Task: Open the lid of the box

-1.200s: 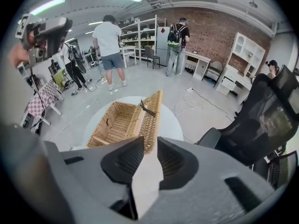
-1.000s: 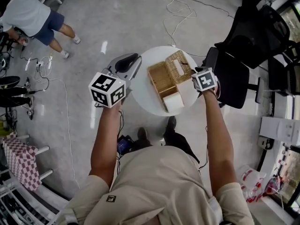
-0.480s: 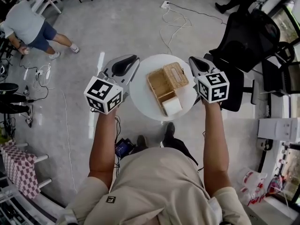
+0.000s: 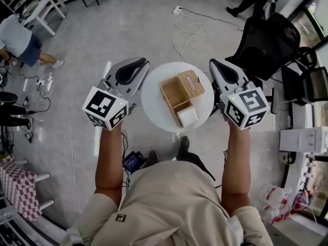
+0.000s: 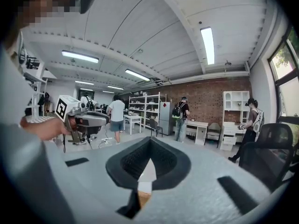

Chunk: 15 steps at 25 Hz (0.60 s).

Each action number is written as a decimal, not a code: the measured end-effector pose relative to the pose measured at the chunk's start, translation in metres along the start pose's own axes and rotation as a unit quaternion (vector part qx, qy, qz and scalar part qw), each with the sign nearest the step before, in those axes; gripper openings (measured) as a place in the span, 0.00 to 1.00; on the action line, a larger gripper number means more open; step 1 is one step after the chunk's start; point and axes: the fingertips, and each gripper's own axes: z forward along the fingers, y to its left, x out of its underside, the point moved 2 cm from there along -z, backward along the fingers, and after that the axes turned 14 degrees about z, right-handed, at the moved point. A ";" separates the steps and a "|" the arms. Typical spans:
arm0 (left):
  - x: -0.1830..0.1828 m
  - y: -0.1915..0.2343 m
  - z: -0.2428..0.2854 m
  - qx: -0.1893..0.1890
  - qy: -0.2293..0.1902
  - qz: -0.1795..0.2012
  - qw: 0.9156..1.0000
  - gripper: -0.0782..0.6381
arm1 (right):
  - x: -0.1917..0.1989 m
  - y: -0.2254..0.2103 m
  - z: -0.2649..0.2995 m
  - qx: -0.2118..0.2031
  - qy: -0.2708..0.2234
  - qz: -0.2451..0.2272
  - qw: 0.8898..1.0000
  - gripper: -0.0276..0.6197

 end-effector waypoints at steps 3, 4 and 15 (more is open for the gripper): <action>-0.008 0.001 -0.010 -0.001 -0.005 0.013 1.000 0.16 | -0.002 0.013 -0.007 -0.001 0.002 -0.003 1.000 0.03; -0.010 0.000 -0.014 -0.001 -0.006 0.018 1.000 0.16 | -0.002 0.017 -0.009 -0.001 0.003 -0.004 1.000 0.03; -0.023 -0.010 -0.034 0.006 -0.015 0.027 0.999 0.16 | -0.012 0.046 -0.033 0.002 -0.006 -0.023 1.000 0.03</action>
